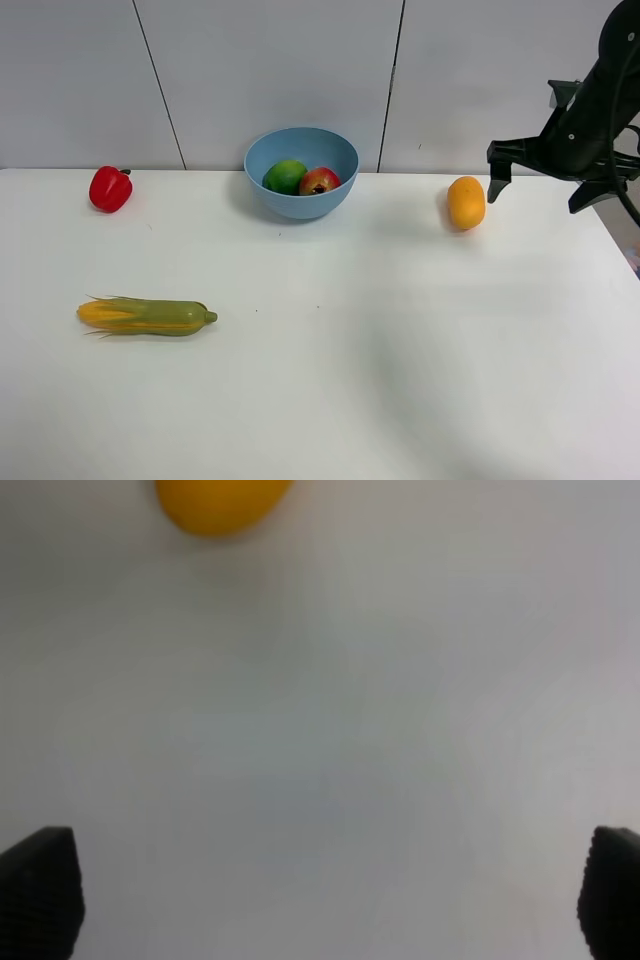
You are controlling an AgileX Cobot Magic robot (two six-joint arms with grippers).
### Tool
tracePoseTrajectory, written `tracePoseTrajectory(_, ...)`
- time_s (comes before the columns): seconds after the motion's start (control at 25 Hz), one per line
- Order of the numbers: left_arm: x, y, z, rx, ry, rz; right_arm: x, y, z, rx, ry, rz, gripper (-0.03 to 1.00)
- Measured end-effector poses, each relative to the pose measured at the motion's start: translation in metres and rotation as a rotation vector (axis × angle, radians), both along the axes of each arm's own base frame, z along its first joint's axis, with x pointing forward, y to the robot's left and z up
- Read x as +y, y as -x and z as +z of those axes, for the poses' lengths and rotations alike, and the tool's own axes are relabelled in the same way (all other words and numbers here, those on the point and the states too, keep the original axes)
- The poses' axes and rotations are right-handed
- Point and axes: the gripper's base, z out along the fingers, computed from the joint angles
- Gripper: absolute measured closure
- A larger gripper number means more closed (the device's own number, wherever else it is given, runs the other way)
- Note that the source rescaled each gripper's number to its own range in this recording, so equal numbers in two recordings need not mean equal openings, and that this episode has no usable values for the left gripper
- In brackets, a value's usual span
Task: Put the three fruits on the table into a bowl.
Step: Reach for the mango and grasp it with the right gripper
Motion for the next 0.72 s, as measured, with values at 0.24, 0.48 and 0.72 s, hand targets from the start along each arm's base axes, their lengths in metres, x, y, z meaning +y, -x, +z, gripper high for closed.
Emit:
tracePoseTrajectory(0.24, 0.0, 0.0, 0.0, 0.0, 0.0, 0.0, -0.012, -0.008, -0.001, -0.067, -0.016, -0.041, -0.03)
tracePoseTrajectory(0.48, 0.0, 0.0, 0.0, 0.0, 0.0, 0.0, -0.01, -0.024, -0.027, -0.07, -0.041, -0.049, -0.03)
tracePoseTrajectory(0.72, 0.0, 0.0, 0.0, 0.0, 0.0, 0.0, -0.007, -0.044, -0.053, -0.137, -0.078, -0.062, -0.03)
